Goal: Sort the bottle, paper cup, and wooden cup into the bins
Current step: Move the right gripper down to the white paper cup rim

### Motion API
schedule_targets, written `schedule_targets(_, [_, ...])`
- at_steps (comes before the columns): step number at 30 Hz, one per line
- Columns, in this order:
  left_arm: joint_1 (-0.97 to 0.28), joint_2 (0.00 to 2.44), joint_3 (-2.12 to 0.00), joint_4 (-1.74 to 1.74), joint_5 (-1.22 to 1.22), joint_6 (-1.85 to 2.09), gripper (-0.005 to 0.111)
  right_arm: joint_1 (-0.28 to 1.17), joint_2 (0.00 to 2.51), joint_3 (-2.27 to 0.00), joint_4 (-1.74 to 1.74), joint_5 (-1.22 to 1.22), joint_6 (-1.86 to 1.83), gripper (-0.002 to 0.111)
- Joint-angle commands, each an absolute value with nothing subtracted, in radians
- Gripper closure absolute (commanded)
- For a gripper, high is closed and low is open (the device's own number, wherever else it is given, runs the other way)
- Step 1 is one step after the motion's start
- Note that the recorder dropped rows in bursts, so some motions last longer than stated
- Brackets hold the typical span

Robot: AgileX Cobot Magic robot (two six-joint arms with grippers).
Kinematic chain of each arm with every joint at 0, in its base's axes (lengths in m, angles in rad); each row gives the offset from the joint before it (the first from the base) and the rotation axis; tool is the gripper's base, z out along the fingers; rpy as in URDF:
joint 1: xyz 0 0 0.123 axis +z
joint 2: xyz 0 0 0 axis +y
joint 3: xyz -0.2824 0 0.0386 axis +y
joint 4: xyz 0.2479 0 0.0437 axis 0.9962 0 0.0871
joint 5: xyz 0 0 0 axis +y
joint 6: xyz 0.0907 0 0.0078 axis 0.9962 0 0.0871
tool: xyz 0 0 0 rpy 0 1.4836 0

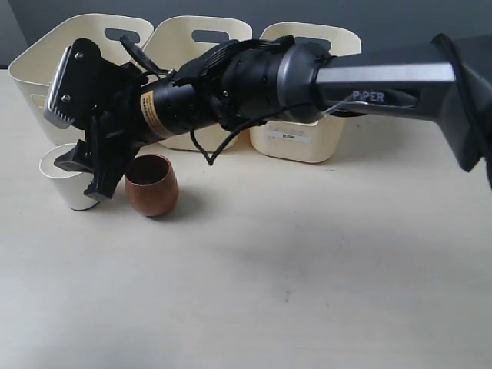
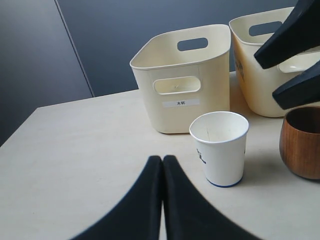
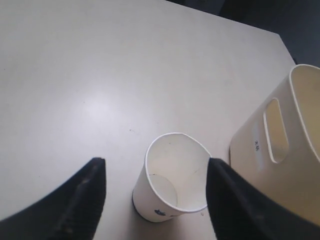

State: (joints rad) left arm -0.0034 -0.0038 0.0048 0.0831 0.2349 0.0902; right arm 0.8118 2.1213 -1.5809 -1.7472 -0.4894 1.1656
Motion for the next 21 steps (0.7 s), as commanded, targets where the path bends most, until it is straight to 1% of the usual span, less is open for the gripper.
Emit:
schedule_targets(1, [-0.004,0.000,0.000,0.081,0.232,0.089,0.107,0.813,2.177,-1.634,-1.744,-0.485,1.157,0.051])
schedule_targets(11, [-0.004,0.000,0.000,0.081,0.232,0.089,0.107,0.815,2.276,-1.734,-1.744,-0.485,1.154,0.051])
schedule_targets(21, [-0.004,0.000,0.000,0.081,0.232,0.089,0.107,0.817,2.301,-1.756,-1.744,-0.487,1.154,0.052])
